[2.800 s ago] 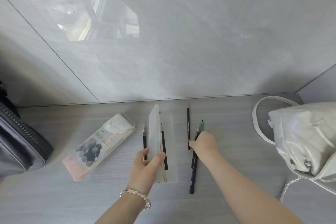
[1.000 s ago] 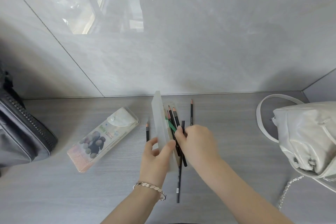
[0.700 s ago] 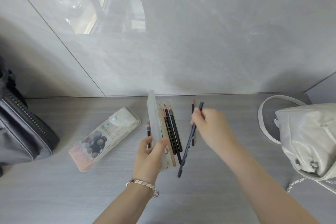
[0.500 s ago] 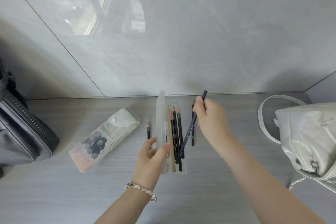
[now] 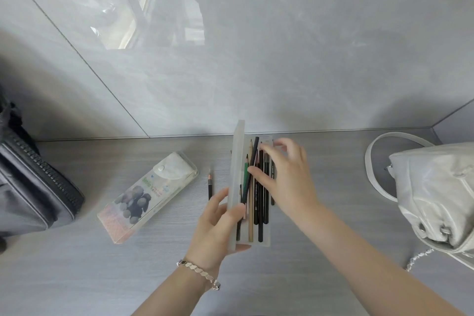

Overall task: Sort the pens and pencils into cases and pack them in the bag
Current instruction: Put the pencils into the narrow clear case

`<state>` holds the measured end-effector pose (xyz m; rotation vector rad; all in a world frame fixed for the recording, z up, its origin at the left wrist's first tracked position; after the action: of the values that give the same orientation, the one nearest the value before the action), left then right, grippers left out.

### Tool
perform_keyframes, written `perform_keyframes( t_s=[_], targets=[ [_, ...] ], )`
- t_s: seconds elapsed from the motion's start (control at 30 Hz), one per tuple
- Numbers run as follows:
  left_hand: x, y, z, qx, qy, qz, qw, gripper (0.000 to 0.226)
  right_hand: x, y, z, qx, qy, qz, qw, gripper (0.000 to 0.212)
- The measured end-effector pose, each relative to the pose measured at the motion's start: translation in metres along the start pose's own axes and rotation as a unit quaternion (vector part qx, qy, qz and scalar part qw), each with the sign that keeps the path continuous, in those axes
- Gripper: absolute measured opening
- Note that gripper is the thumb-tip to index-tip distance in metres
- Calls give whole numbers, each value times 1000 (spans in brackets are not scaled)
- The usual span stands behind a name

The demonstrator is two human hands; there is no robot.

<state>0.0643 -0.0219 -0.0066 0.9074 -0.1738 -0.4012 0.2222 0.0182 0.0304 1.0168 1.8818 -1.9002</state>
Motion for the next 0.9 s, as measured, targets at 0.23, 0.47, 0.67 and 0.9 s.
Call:
perform_keyframes(
  t_s=[0.23, 0.47, 0.67, 0.9],
  targets=[
    [0, 4, 0, 36, 8, -9, 999, 67, -7, -2, -7, 5, -18, 30, 999, 49],
    [7, 2, 3, -3, -24, 25, 999, 64, 0, 1, -6, 24, -81, 55, 995, 47],
    [2, 5, 2, -2, 11, 19, 1000, 49, -3, -4, -4, 1, -95, 72, 993, 60],
    [-1, 6, 0, 7, 21, 10, 1000, 59, 3, -4, 7, 19, -131, 25, 991, 57]
  ],
)
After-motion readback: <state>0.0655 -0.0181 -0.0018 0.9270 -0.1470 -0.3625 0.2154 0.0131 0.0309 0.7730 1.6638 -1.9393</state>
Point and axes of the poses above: each hand's wrist, its own z-axis away from the middle knuckle, its own x-axis out of the palm, y = z × x, the point moved 8 cm from there along -z, towards the middle knuckle, and after that the axes turned 15 degrees about -z, right-handed, at the moved point
